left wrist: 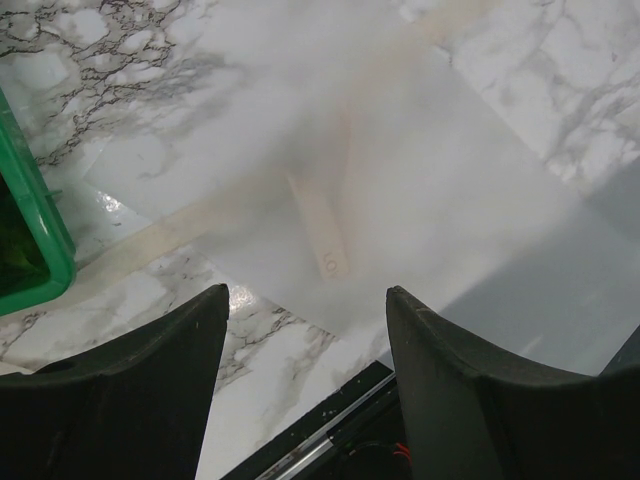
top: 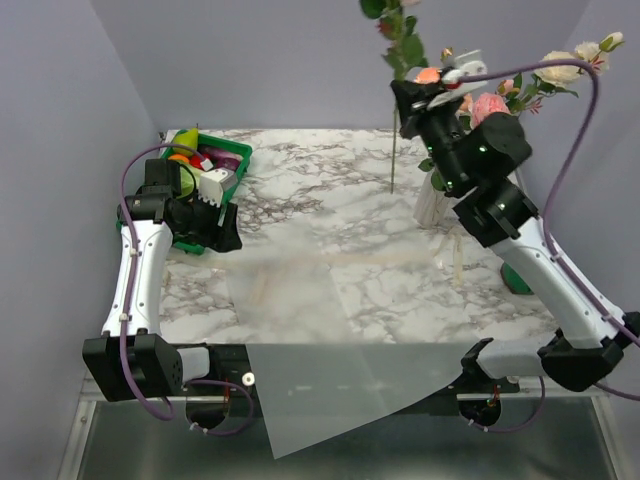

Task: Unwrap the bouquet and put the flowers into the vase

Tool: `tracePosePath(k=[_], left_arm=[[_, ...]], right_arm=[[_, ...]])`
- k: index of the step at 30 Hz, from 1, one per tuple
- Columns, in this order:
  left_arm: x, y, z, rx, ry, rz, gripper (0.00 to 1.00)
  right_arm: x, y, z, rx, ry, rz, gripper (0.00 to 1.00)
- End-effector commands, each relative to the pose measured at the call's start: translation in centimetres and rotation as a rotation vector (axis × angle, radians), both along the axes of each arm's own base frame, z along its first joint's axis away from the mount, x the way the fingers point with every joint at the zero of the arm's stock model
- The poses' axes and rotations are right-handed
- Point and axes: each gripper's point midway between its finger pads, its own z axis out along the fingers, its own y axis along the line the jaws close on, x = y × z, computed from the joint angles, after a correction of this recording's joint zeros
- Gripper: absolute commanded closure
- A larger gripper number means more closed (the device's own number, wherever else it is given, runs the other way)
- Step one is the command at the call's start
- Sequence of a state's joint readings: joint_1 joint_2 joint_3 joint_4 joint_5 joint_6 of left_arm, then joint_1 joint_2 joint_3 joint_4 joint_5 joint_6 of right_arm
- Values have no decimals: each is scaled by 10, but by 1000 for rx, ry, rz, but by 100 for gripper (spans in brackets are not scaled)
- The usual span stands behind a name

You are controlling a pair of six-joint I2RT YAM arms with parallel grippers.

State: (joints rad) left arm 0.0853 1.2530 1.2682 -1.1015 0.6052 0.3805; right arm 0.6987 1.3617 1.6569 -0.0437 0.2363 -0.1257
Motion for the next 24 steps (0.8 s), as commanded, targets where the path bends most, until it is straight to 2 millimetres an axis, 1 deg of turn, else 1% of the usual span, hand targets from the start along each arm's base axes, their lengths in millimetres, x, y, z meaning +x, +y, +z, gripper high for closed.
tracePosePath(k=[1, 2, 3, 4, 5, 6, 7, 9, 10, 11, 12, 13, 15, 18, 20, 22, 23, 24], left_arm=[[0, -2, 9, -25, -14, 0, 27], [0, -2, 8, -24, -14, -1, 27], [1, -2, 9, -24, -15, -2, 27], [1, -2, 8, -24, -14, -4, 27], [2, -2, 8, -23, -12, -5, 27], [3, -2, 8, -27, -10, -6, 27], [2, -4, 9, -34, -10, -13, 27], [3, -4, 9, -38, -9, -16, 27], [4, -4, 9, -39, -9, -17, 27], [5, -5, 9, -41, -6, -19, 27], [5, -4, 8, -40, -3, -17, 27], [6, -5, 7, -41, 0, -17, 27], [6, -4, 6, -37, 4, -16, 27], [7, -3, 5, -31, 6, -17, 27], [9, -2, 4, -27, 5, -15, 27], [10, -2, 5, -25, 6, -16, 27], [11, -2, 5, -28, 10, -15, 27], [12, -2, 5, -26, 10, -14, 27]], right_arm=[[-1, -71, 42, 71, -284, -273, 99], [-13, -91, 55, 99, -339, -315, 99], [-15, -108, 60, 92, -375, -374, 99], [-17, -121, 65, 122, -406, -417, 99], [-16, -129, 61, 116, -411, -443, 99], [-14, -143, 61, 109, -419, -489, 99], [-14, -151, 63, 123, -436, -516, 99], [-7, -165, 54, 109, -429, -574, 99], [-8, -171, 55, 126, -447, -595, 99], [-7, -176, 52, 128, -446, -615, 99], [-2, -179, 45, 107, -438, -635, 99], [-1, -180, 44, 108, -450, -650, 99], [2, -190, 38, 105, -452, -712, 99], [8, -197, 28, 117, -449, -737, 99], [16, -197, 19, 114, -433, -737, 99], [19, -201, 16, 127, -433, -745, 99], [26, -200, 9, 116, -420, -747, 99], [28, -202, 7, 118, -419, -751, 99]])
